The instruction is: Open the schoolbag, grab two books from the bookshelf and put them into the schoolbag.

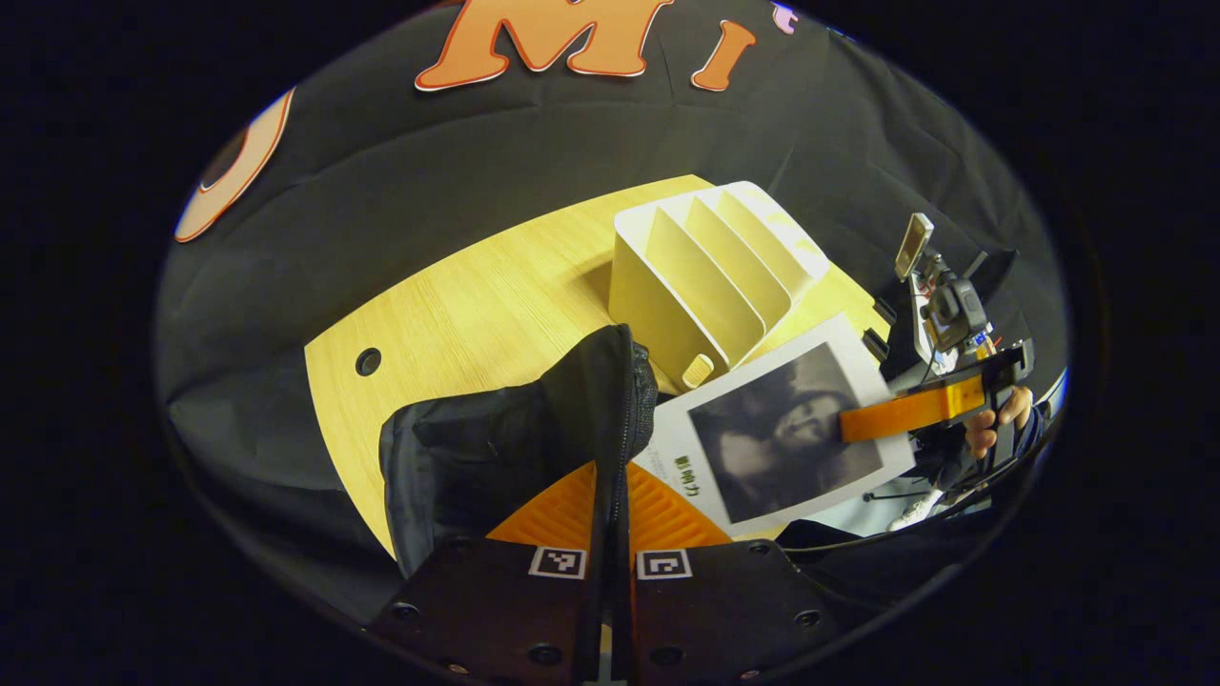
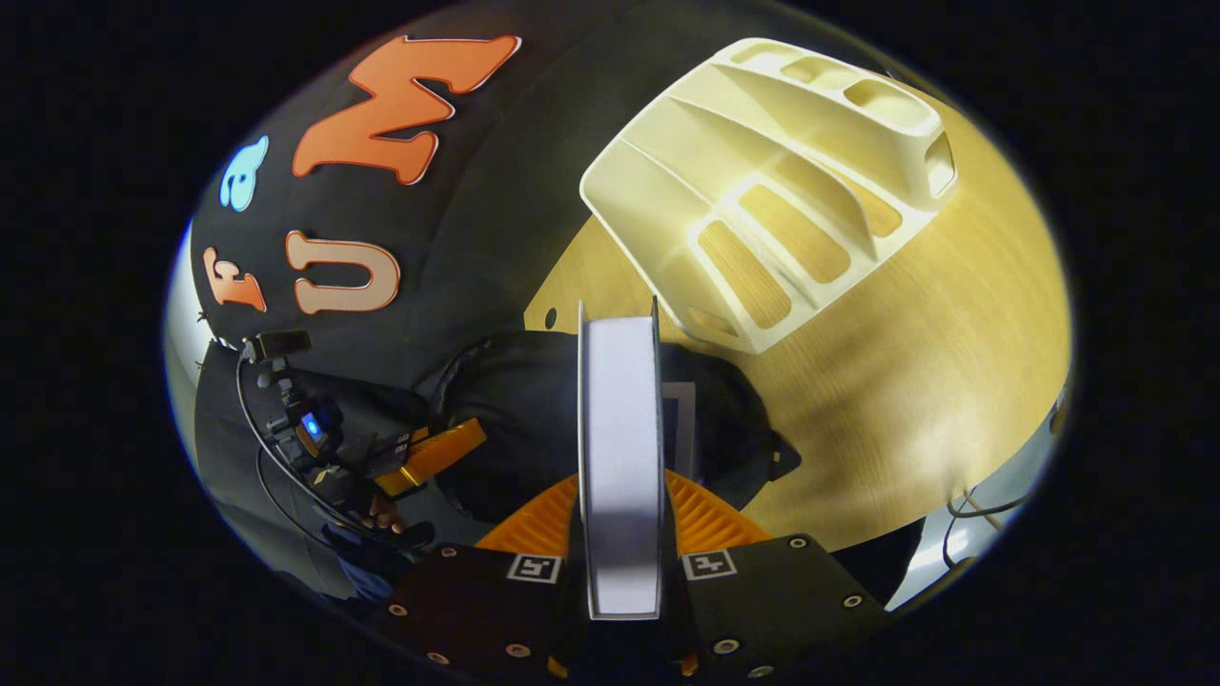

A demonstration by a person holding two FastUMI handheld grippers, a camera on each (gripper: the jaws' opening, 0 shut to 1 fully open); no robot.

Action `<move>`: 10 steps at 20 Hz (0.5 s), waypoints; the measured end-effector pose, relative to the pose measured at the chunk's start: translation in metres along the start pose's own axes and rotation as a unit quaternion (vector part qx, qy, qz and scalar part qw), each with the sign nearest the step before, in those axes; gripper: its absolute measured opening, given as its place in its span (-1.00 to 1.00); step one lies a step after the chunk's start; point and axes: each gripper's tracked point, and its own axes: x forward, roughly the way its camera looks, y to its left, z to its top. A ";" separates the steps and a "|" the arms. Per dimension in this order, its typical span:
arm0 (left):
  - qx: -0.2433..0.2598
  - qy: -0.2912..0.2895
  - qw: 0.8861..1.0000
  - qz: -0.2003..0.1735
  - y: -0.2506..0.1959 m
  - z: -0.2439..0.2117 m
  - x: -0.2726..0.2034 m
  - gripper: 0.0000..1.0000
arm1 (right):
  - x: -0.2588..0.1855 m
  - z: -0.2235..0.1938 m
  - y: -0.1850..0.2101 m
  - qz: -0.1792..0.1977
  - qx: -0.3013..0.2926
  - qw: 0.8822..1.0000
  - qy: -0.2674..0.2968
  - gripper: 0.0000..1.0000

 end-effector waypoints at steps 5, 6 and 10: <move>-0.004 -0.003 1.000 -0.002 -0.002 0.001 -0.001 -0.89 | 0.041 -0.007 0.024 0.016 -0.014 1.000 0.001 -0.36; -0.004 -0.004 1.000 -0.002 -0.003 0.001 -0.001 -0.89 | 0.049 -0.008 0.027 0.020 -0.013 1.000 0.000 -0.36; -0.003 -0.013 1.000 -0.006 -0.008 0.005 -0.002 -0.89 | 0.084 -0.019 0.037 0.025 -0.013 1.000 -0.002 -0.36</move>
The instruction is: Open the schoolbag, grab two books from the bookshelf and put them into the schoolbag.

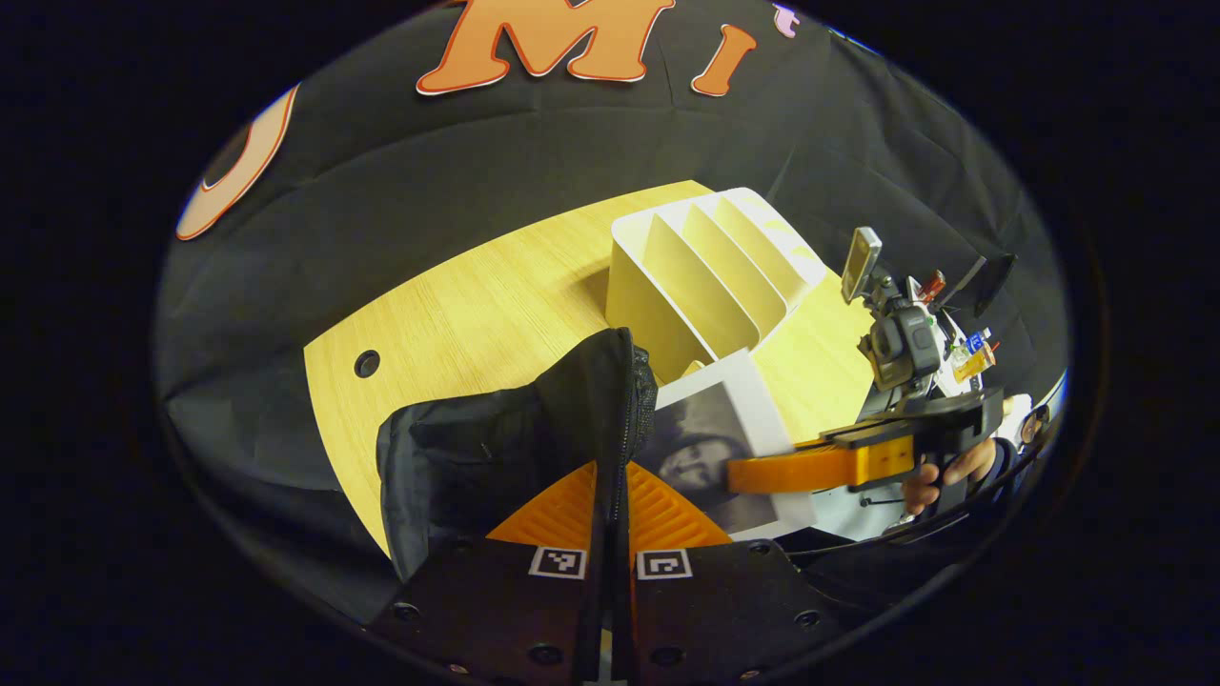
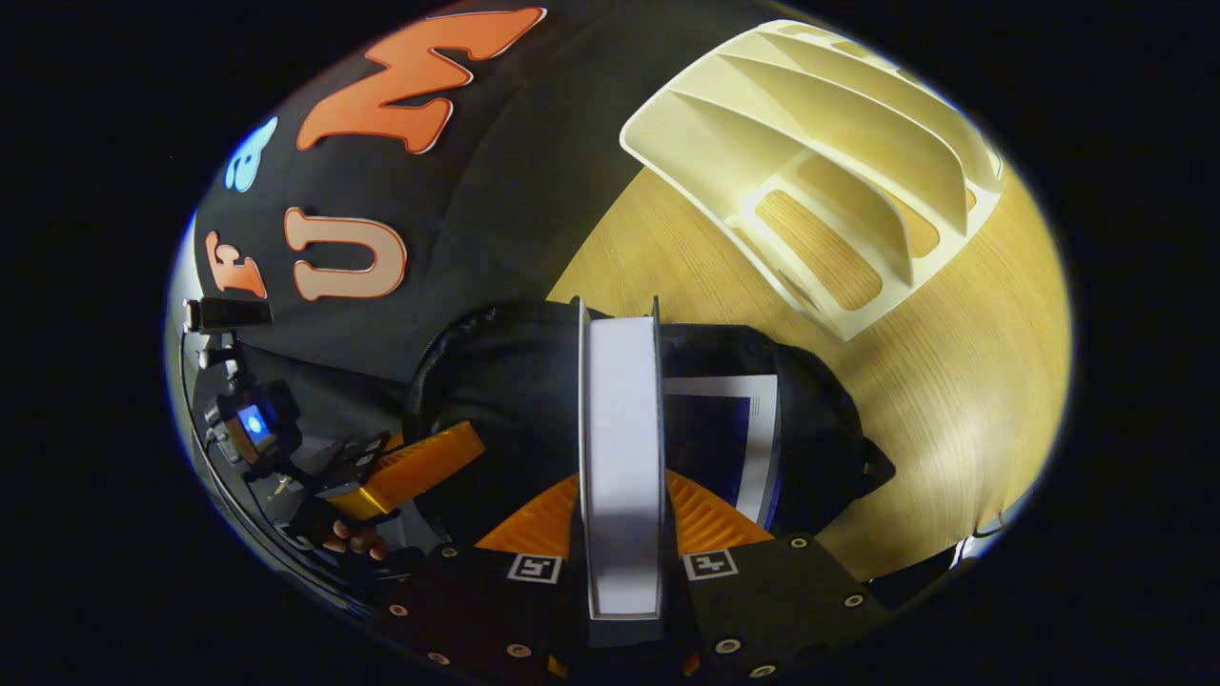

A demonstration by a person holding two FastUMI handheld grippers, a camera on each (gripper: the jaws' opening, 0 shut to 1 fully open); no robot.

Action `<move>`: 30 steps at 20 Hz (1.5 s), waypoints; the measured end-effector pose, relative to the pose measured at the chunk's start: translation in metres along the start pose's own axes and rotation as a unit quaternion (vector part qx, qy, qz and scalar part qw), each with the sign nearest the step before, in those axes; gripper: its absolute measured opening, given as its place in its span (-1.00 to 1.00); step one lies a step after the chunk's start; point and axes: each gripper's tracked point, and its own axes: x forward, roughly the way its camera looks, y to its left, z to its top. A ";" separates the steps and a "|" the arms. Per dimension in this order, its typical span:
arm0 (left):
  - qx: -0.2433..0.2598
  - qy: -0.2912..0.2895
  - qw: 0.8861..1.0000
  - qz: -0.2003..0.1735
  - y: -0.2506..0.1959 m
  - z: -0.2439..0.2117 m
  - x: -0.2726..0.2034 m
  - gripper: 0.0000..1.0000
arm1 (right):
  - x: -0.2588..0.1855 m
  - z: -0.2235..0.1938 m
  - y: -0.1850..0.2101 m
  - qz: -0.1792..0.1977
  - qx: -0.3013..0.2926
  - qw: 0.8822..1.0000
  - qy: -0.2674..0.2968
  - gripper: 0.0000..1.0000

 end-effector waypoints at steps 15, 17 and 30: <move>-0.021 -0.038 0.999 -0.013 -0.010 0.001 -0.001 -0.89 | 0.053 -0.024 -0.018 -0.036 -0.009 0.999 0.024 0.02; -0.030 -0.042 0.999 0.000 -0.010 -0.001 -0.001 -0.89 | 0.044 -0.025 -0.027 -0.054 -0.053 0.996 0.040 0.32; -0.095 -0.062 0.991 0.070 -0.052 -0.007 0.011 -0.48 | -0.057 0.048 -0.069 -0.092 -0.197 0.976 0.016 0.97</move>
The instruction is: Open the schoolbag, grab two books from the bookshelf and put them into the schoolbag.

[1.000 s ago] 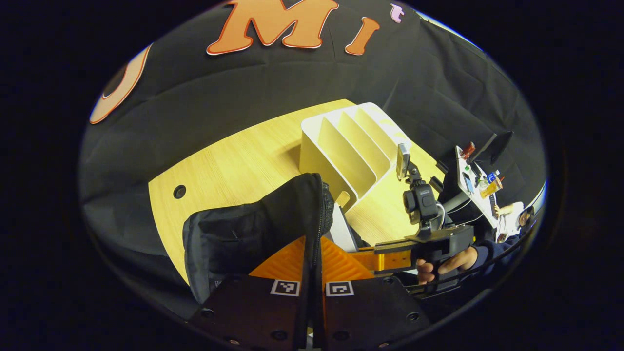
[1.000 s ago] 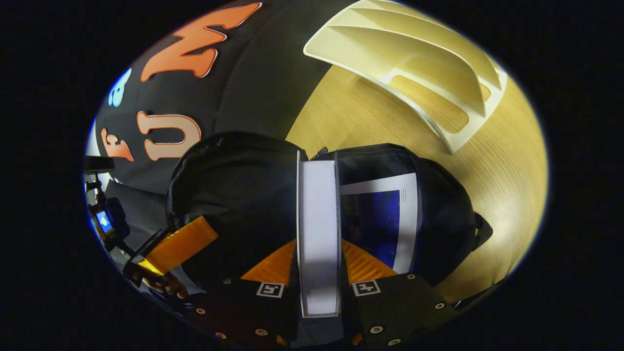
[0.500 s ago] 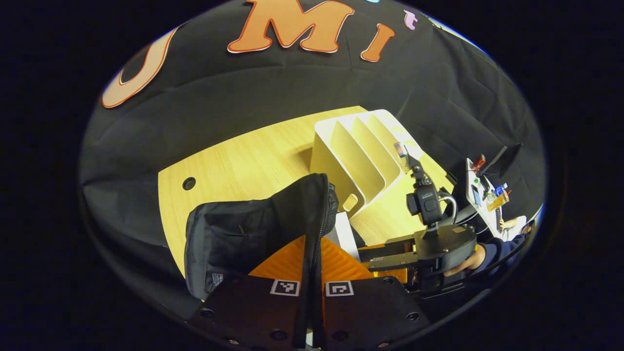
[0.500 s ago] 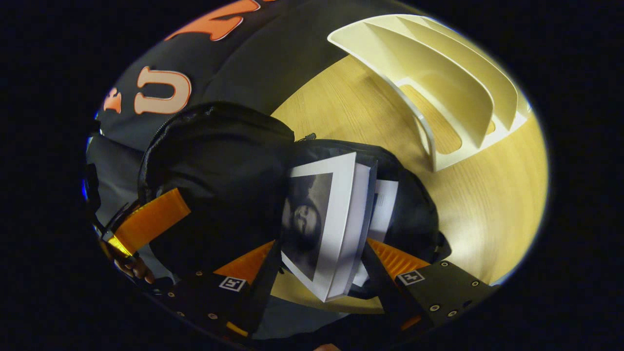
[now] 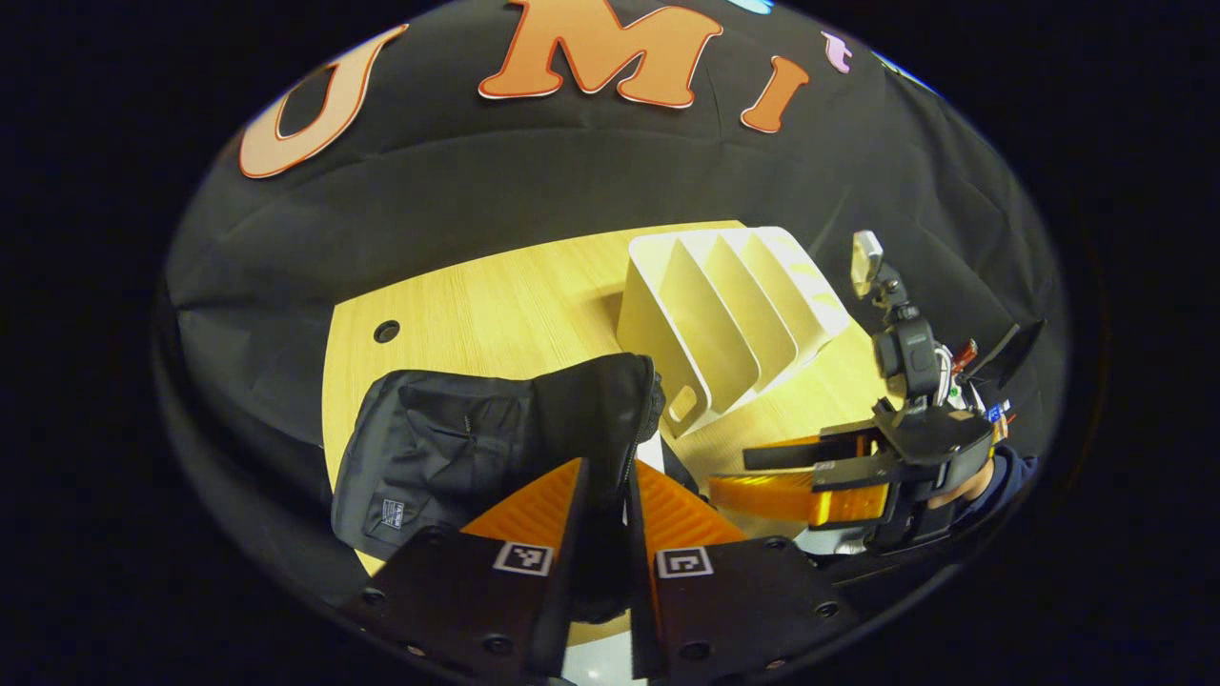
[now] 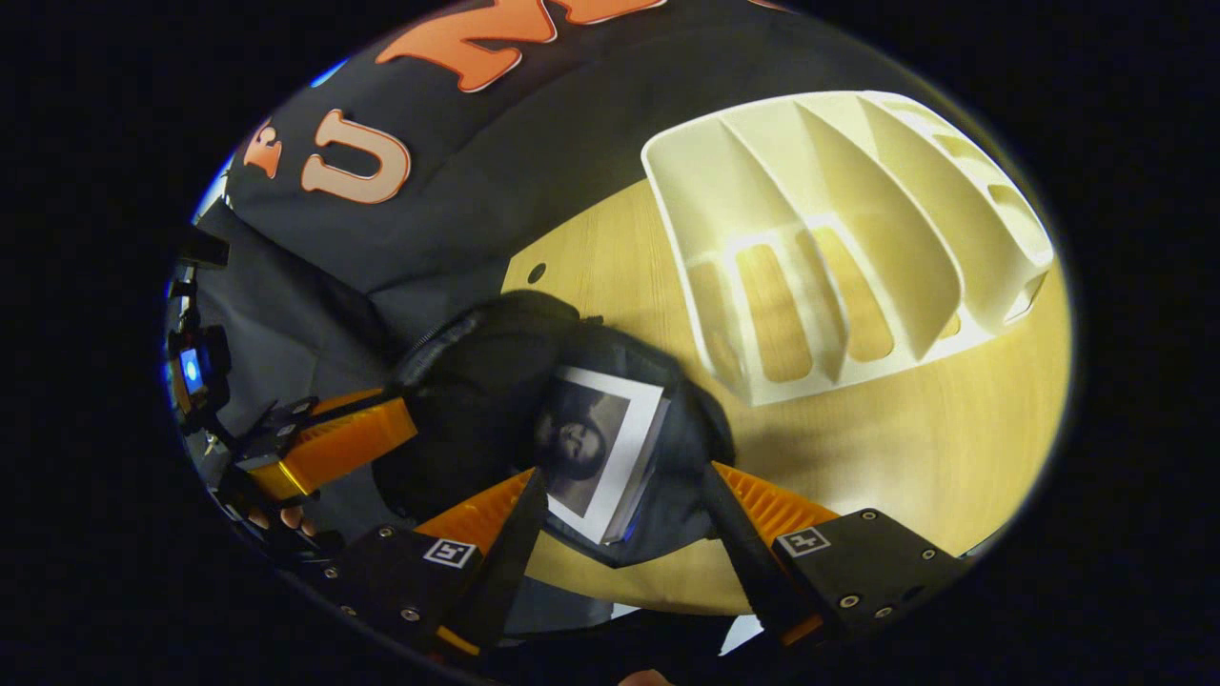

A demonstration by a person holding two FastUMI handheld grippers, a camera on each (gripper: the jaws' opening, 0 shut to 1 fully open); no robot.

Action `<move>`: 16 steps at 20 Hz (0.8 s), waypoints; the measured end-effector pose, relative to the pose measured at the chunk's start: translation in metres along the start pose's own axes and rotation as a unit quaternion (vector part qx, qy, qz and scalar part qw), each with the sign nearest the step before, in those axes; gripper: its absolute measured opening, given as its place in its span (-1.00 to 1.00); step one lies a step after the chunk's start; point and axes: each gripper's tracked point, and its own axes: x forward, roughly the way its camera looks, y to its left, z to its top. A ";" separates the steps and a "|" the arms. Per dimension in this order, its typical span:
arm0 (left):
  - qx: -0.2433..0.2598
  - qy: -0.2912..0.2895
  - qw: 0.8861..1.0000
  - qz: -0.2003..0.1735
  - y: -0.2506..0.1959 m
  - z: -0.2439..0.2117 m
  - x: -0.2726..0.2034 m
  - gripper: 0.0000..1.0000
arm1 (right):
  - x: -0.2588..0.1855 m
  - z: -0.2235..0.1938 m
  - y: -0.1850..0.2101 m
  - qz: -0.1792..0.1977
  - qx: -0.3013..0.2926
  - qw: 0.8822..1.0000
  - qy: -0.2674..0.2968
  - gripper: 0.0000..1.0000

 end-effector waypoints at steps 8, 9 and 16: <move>-0.001 -0.080 0.994 0.072 -0.064 0.035 -0.003 0.31 | -0.094 0.075 -0.068 -0.043 -0.064 0.991 -0.111 0.97; -0.003 -0.099 0.991 0.086 -0.072 0.045 -0.005 0.36 | -0.106 0.085 -0.078 -0.048 -0.073 0.988 -0.125 0.97; -0.043 -0.256 0.957 0.132 -0.152 0.108 -0.033 0.77 | -0.199 0.142 -0.120 -0.080 -0.180 0.955 -0.224 0.96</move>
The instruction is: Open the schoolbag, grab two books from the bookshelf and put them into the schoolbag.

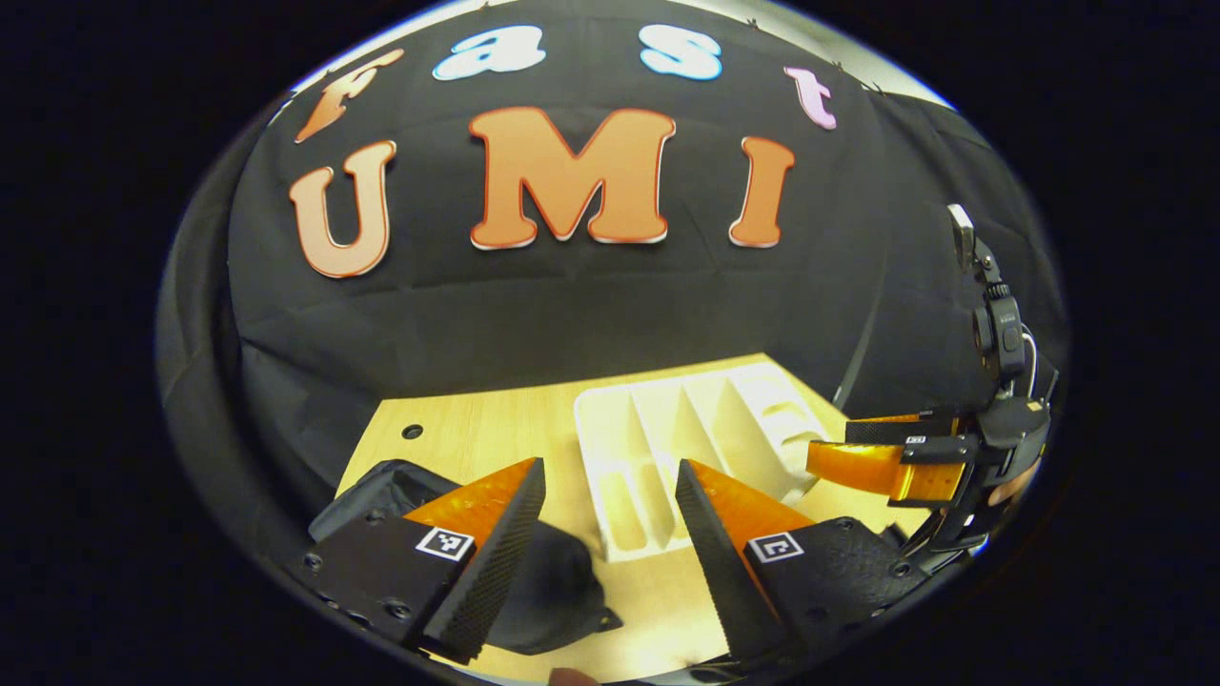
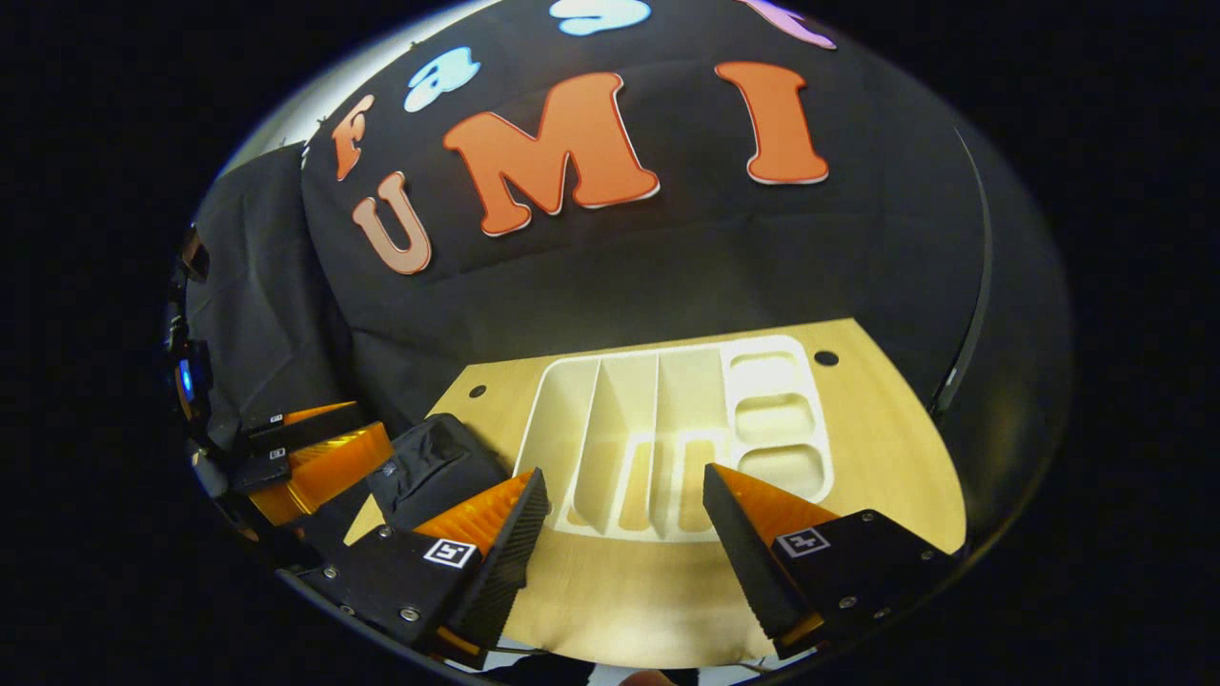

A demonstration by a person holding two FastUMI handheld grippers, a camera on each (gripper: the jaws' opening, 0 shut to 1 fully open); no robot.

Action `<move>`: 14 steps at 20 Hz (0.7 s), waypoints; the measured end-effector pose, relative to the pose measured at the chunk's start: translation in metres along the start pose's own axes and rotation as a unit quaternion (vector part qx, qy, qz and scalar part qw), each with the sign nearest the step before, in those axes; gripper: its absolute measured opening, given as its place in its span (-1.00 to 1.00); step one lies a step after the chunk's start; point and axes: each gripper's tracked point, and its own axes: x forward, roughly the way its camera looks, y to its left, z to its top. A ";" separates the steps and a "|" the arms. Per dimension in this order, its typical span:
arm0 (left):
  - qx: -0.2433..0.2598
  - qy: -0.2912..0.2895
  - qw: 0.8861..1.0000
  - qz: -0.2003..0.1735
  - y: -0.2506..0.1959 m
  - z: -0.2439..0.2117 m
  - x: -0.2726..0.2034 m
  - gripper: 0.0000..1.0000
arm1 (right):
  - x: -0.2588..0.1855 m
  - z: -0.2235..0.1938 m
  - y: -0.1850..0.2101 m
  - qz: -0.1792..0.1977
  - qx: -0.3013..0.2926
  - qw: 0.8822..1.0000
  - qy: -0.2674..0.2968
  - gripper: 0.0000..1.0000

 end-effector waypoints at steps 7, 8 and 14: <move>-0.037 -0.094 0.993 0.060 -0.036 0.039 -0.038 0.92 | -0.042 0.047 -0.014 0.007 -0.046 0.995 -0.085 0.95; -0.041 -0.105 0.992 0.059 -0.041 0.044 -0.038 0.92 | -0.047 0.050 -0.016 0.000 -0.053 0.994 -0.094 0.95; -0.040 -0.159 0.986 0.035 -0.056 0.075 -0.046 0.93 | -0.068 0.075 -0.013 -0.015 -0.057 0.986 -0.155 0.95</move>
